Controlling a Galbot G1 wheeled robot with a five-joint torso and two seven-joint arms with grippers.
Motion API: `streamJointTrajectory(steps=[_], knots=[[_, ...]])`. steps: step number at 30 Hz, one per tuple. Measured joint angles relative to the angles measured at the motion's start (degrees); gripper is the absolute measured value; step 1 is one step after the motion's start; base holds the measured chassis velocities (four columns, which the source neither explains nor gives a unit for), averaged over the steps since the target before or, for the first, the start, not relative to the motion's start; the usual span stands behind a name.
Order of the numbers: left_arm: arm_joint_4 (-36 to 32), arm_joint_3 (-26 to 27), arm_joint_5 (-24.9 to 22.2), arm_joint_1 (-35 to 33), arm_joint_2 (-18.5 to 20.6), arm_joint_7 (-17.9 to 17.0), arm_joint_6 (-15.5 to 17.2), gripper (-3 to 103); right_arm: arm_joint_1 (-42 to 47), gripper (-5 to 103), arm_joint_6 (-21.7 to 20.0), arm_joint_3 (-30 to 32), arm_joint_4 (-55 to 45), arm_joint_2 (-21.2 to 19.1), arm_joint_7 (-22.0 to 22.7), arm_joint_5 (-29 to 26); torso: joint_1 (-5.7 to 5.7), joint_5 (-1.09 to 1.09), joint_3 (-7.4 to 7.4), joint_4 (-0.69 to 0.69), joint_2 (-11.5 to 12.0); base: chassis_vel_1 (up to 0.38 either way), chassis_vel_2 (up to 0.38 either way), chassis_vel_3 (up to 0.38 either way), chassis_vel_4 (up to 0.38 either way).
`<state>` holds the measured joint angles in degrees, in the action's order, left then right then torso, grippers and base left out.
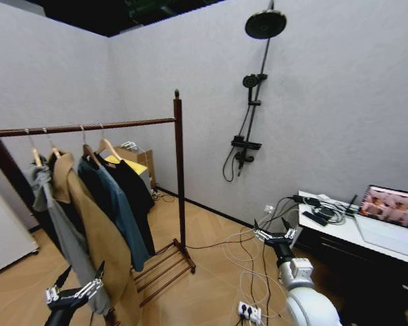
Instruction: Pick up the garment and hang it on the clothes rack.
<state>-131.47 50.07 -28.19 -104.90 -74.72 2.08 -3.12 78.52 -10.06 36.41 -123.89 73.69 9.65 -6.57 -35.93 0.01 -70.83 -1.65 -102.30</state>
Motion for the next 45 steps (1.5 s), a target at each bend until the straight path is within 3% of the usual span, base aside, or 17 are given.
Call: streamJointTrajectory(steps=[18,25,34,45], knots=[[0.0,0.0,0.0,0.0,0.0,0.0,0.0,100,2.6,100,1.0,0.6,-2.7,0.6,0.0,0.0,-0.02,-0.03,0.0,-0.02,0.0,-0.047,-0.196,-0.18,-0.045],[0.0,0.0,0.0,0.0,0.0,0.0,0.0,100,2.9,100,0.9,0.6,-4.3,0.8,0.1,0.0,0.02,-0.03,0.02,0.04,0.0,0.225,-0.251,-0.241,0.206],[0.0,0.0,0.0,0.0,0.0,0.0,0.0,100,2.0,100,0.3,-0.6,-4.6,1.0,0.0,0.1,0.04,-0.01,0.02,0.01,0.0,0.245,-0.308,-0.293,0.231],[0.0,0.0,0.0,0.0,0.0,0.0,0.0,100,2.8,100,1.4,-1.2,-4.7,2.2,-0.5,1.1,-0.06,0.01,-0.02,0.0,0.0,-0.001,-0.134,-0.157,0.017]])
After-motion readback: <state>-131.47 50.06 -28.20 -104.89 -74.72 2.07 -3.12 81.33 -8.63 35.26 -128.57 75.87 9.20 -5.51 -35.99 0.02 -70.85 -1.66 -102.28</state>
